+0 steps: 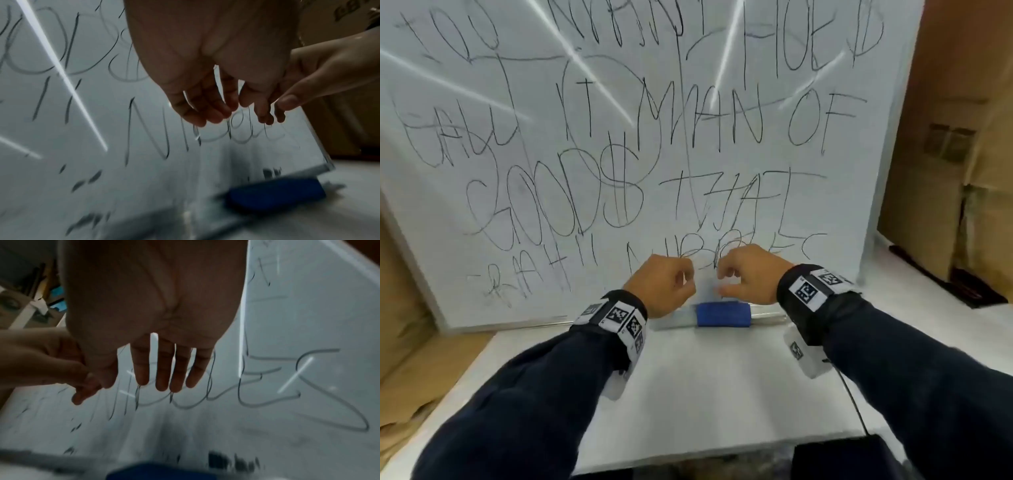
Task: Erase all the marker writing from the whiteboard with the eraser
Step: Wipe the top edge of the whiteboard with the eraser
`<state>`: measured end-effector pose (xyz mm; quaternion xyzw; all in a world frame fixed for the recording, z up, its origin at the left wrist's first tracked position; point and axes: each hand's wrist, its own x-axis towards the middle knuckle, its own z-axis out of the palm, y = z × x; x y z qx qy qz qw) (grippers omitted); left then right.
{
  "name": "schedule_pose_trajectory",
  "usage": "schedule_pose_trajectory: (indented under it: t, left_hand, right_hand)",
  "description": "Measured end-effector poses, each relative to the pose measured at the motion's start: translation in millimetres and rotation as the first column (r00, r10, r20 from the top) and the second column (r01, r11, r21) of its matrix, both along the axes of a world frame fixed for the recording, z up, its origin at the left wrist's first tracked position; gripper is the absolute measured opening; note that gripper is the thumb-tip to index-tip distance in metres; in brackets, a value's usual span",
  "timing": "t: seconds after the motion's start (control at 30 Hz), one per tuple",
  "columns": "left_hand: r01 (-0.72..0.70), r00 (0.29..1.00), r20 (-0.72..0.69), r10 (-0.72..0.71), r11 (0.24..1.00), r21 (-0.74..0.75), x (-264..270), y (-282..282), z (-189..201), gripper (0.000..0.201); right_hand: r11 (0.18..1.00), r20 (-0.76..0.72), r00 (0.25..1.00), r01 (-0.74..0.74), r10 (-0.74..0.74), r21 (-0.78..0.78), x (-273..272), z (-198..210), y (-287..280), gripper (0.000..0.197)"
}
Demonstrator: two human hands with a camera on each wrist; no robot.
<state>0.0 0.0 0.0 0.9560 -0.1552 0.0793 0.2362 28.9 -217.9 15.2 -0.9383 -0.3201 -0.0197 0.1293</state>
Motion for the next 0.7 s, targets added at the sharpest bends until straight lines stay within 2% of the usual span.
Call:
schedule_pose_trajectory:
  t: [0.07,0.13,0.23,0.3,0.47,0.7]
  left_hand:
    - [0.001,0.984,-0.175,0.018,0.994,0.105,1.2,9.0,-21.3,0.012]
    - [0.040,0.933,-0.355,0.056,0.966,0.257,-2.4,18.9,-43.5,0.038]
    - [0.099,0.902,-0.421,0.099,0.900,0.424,-10.0,28.6,-64.7,0.079]
    - [0.094,0.886,-0.448,0.118,0.901,0.424,-16.2,33.0,-77.4,0.090]
    - [0.018,0.844,-0.513,0.154,0.949,0.314,-28.7,36.1,-92.4,0.085]
    - [0.011,0.827,-0.534,0.176,0.945,0.328,-38.2,31.5,-84.1,0.084]
  right_hand:
    - [0.992,-0.067,0.998,0.008,-0.017,-0.126,-0.2,-18.3,11.2,0.038]
    - [0.970,-0.122,0.992,0.011,-0.042,-0.241,-4.0,-35.7,22.2,0.038]
    - [0.943,-0.159,0.985,0.010,-0.066,-0.334,0.8,-55.0,33.3,0.037]
    - [0.937,-0.145,0.987,0.014,-0.068,-0.349,6.6,-64.1,40.0,0.032]
    - [0.926,-0.108,0.992,0.023,-0.069,-0.377,23.4,-76.0,49.3,0.022]
    - [0.897,-0.036,0.992,0.092,-0.119,-0.432,8.0,-73.4,57.5,0.028]
